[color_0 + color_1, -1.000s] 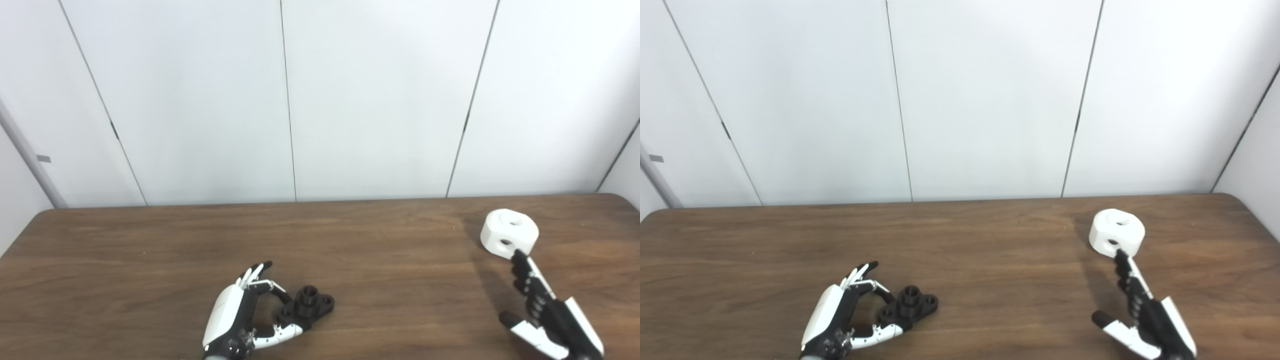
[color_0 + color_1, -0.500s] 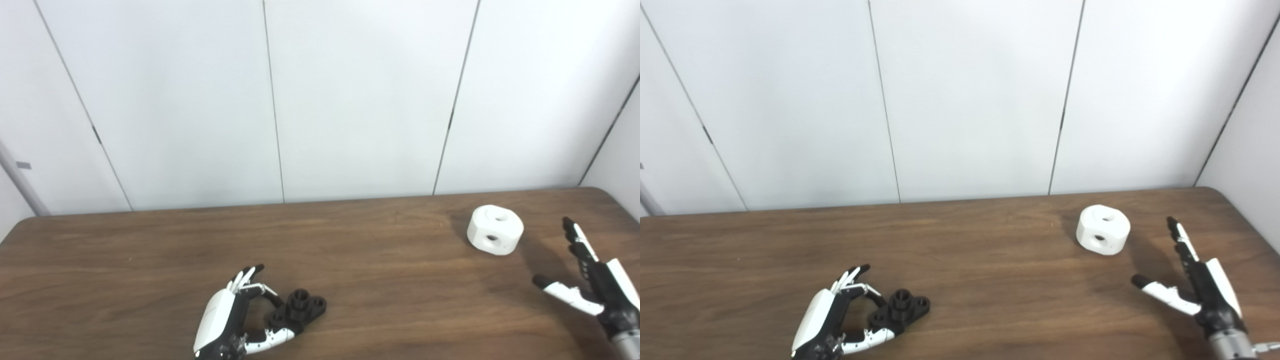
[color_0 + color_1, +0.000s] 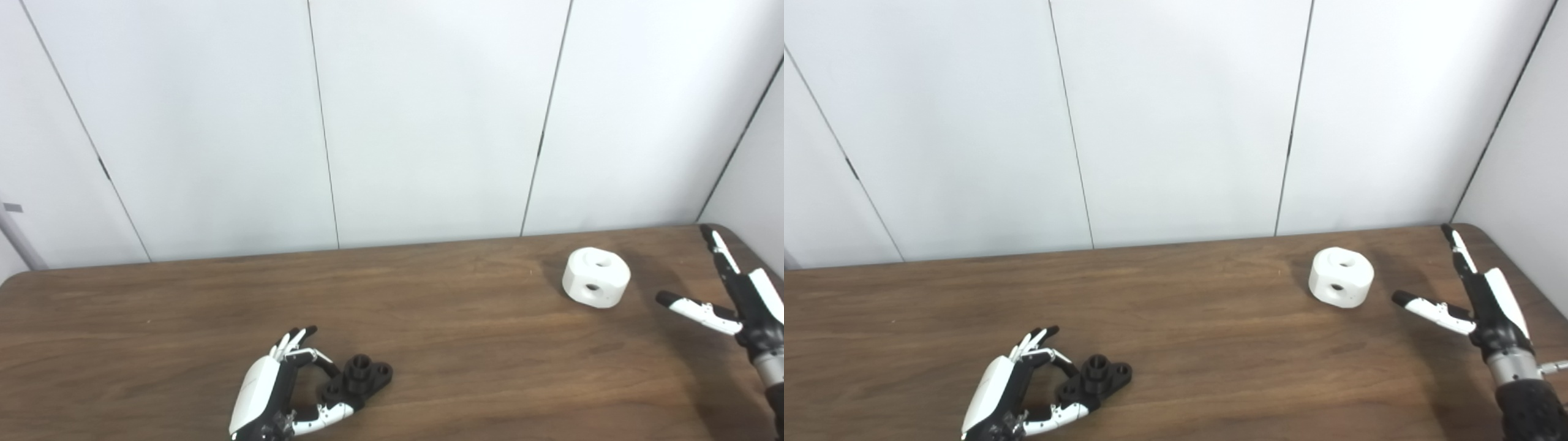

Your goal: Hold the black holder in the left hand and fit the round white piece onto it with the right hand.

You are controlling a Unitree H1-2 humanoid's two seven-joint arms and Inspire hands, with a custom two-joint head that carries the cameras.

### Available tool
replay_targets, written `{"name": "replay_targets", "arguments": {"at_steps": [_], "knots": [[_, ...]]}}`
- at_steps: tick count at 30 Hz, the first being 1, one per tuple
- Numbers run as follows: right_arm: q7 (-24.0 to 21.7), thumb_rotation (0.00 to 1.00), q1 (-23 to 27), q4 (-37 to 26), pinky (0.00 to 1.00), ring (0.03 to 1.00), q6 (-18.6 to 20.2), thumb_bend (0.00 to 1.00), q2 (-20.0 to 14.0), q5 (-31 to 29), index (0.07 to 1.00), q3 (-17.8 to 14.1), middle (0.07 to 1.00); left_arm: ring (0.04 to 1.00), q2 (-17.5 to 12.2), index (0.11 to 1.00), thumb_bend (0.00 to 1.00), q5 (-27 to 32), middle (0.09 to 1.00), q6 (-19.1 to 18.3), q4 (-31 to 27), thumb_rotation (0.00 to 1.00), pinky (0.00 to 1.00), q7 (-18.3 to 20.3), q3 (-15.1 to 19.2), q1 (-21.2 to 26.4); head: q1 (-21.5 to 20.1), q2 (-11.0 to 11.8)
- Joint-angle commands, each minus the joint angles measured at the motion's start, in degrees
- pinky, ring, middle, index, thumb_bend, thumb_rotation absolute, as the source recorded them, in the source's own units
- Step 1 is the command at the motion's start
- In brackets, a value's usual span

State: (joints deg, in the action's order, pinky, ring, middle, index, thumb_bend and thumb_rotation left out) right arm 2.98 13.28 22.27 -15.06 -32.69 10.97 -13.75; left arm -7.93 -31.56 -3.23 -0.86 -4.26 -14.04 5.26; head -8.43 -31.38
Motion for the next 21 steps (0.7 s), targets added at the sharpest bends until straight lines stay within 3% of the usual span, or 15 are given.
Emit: {"name": "replay_targets", "arguments": {"at_steps": [1,6,9,13,21], "knots": [[0.73,0.63,3.26,-2.61,1.0,1.0,1.16,1.0,-1.48,0.4,0.986,-0.06,1.0,1.0,-0.16,0.481,0.52,-0.11,0.93,-0.02,1.47,0.04,1.0,0.92,-0.35,0.28,-1.08,-0.16],[0.76,0.56,3.8,-9.98,1.0,1.0,8.95,1.0,0.23,2.45,0.946,1.14,1.0,1.0,-1.04,0.481,0.52,1.27,0.929,0.78,1.61,0.04,1.0,1.46,0.39,0.17,-6.23,0.14],[0.7,0.51,4.37,-16.4,1.0,1.0,16.32,1.0,2.17,5.91,0.917,2.9,1.0,1.0,-1.84,0.482,0.52,2.33,0.932,1.77,2.13,0.04,1.0,1.93,1.13,0.24,-9.94,0.81],[-0.09,0.55,5.54,-21.63,0.94,1.0,25.14,1.0,3.62,11.51,0.921,6.1,1.0,1.0,-2.67,0.482,0.52,2.95,0.93,2.45,2.34,0.04,1.0,2.45,1.83,0.44,-12.85,1.35],[-0.96,0.6,7.99,-21.73,0.95,1.0,32.31,1.0,4.38,18.7,0.933,11.5,1.0,1.0,-3.32,0.482,0.52,4.02,0.925,4.29,3.53,0.04,1.0,3.06,3.41,0.8,-16.84,2.82]]}}
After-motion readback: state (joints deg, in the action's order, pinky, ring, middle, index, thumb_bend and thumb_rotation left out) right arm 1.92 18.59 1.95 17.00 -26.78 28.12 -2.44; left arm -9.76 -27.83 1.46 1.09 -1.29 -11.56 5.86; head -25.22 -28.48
